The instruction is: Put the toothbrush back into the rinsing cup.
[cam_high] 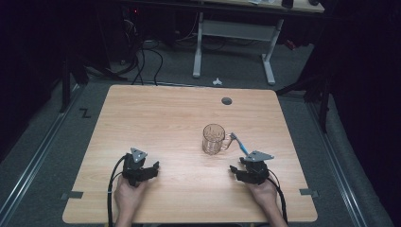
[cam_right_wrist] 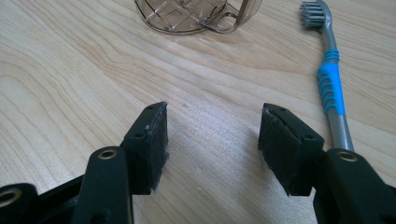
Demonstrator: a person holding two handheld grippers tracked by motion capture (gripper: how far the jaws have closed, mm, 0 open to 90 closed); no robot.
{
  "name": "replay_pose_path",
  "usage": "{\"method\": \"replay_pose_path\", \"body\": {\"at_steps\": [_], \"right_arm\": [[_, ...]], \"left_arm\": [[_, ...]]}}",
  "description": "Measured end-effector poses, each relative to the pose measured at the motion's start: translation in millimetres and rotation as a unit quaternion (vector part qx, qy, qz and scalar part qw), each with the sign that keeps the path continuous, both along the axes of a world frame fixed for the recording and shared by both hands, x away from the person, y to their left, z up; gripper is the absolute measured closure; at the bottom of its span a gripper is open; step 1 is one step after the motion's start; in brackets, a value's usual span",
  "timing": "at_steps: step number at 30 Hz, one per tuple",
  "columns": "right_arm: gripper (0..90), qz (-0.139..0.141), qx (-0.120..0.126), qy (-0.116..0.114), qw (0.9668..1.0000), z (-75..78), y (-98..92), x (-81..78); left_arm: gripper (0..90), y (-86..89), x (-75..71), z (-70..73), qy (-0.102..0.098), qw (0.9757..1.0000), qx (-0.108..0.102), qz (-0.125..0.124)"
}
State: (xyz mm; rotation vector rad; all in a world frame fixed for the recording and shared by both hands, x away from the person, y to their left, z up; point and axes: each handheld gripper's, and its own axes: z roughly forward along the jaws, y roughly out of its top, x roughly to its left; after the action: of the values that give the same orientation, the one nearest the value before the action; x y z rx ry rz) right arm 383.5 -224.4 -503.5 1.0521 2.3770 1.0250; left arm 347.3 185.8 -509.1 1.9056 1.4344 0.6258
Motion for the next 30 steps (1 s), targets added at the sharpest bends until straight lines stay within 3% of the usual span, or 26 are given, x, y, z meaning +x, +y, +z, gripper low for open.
{"method": "replay_pose_path", "body": {"at_steps": [20,25,30], "right_arm": [[46.4,-0.01,0.001,0.0,1.0,0.2,1.1,-2.1],[55.8,-0.021,0.007,-0.001,0.9997,0.4,-1.4,-3.9],[59.6,-0.025,0.021,0.003,0.9995,0.9,-7.1,-4.7]], "left_arm": [[25.8,0.1,-0.6,0.0,0.0,1.0,0.0,0.0],[25.7,0.0,-0.7,0.1,0.0,1.0,0.001,0.0],[25.8,0.2,-0.8,0.1,0.0,1.0,0.0,-0.001]]}}
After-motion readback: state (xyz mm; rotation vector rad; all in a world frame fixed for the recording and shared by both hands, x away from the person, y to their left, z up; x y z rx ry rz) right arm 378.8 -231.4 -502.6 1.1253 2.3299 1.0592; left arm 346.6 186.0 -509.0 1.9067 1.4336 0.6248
